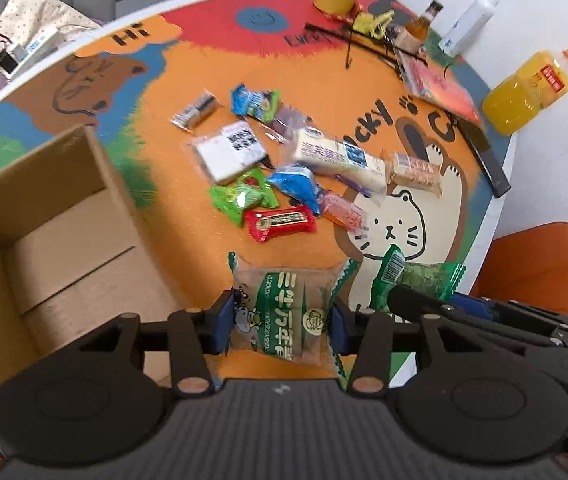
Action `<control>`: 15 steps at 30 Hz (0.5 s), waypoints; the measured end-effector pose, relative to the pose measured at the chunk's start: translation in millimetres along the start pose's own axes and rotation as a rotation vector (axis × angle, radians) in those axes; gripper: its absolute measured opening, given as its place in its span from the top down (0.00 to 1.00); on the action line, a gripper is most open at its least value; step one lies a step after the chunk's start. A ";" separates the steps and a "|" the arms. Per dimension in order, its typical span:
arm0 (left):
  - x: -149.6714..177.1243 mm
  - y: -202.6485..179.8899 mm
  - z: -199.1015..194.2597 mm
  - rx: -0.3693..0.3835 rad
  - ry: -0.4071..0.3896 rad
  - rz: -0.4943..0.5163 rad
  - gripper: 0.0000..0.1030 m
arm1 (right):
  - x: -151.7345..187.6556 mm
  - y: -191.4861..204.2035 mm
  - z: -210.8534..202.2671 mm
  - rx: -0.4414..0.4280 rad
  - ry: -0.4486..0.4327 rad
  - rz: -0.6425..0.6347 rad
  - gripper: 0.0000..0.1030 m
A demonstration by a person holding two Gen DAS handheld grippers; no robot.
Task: Organize snacks
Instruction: 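Carry both green snacks to the cardboard box and release them inside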
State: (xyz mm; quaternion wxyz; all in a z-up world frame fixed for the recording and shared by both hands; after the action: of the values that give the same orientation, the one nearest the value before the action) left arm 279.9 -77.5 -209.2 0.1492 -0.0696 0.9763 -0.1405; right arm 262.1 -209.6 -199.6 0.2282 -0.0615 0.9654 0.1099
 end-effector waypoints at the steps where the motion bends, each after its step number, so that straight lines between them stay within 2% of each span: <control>1: 0.7 4.3 -5.7 0.003 -0.007 -0.002 0.55 | 0.0 5.3 -1.9 -0.001 -0.007 0.000 0.73; 7: 6.2 36.7 -37.9 0.003 -0.046 -0.010 0.55 | 1.1 43.3 -11.0 -0.022 -0.037 -0.019 0.73; 15: 16.5 85.8 -62.8 -0.020 -0.057 -0.037 0.55 | 4.1 91.8 -12.9 -0.041 -0.050 -0.055 0.73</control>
State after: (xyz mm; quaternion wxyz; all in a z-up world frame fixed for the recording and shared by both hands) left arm 236.7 17.1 -181.5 0.1735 -0.0930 0.9716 -0.1312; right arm 237.5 -124.0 -173.3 0.2539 -0.0900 0.9549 0.1247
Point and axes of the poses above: each gripper's, at about its wrist camera, not at the fingertips, and z roughly the way its jaws point, y to its left, x to its underside, the point moved 9 cm from there along z, roughly the way its jaws point, and after that the axes turned 7 degrees about -z, right-handed, at the moved point
